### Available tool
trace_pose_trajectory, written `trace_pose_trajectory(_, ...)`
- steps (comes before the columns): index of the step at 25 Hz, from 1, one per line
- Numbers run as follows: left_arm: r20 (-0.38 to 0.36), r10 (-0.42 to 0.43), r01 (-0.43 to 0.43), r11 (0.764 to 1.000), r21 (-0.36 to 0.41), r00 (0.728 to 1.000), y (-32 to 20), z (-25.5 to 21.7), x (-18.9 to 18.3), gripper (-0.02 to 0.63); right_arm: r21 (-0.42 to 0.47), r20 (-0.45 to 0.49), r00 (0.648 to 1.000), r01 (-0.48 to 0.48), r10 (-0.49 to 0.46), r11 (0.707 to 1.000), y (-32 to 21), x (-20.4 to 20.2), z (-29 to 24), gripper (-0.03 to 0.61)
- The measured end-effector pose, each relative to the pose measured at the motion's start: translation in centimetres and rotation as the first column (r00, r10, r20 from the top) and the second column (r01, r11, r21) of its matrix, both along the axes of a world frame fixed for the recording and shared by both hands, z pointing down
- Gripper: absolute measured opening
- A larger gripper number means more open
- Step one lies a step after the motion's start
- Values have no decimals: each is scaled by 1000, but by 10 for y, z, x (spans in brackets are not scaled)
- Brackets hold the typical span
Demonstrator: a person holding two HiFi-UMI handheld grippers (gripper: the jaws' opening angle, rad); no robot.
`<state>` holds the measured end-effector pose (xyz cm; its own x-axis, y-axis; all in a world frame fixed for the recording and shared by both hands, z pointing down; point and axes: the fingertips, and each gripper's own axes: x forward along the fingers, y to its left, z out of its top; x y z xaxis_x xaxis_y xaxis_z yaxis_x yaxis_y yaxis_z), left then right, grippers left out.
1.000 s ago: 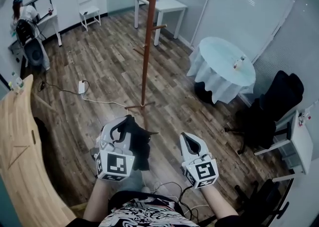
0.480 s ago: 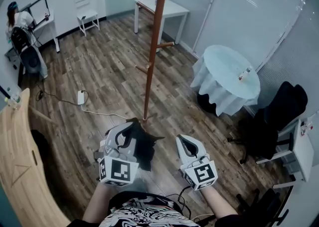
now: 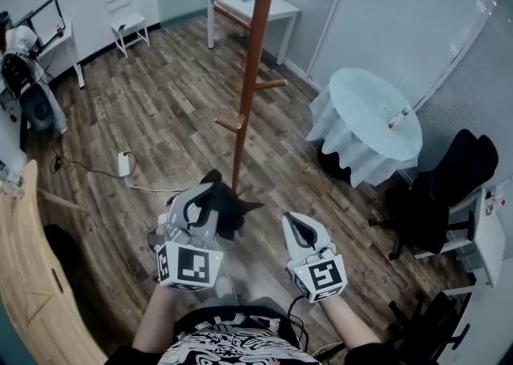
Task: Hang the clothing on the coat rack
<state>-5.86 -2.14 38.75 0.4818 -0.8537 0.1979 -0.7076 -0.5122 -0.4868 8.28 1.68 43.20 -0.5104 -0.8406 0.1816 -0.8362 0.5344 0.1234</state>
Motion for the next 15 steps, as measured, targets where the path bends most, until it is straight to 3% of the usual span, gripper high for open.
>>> trace_pose_trajectory(11, -28, -16, 15, 999, -31, 999, -58, 4, -14, 8, -12, 26, 999, 20, -19, 1000, -49, -22, -1, -1)
trace_pose_trajectory(15, -18, -8, 7, 999, -42, 1000, -69, 9, -14, 8, -39, -14, 998, 56, -57, 998, -60, -33, 6, 0)
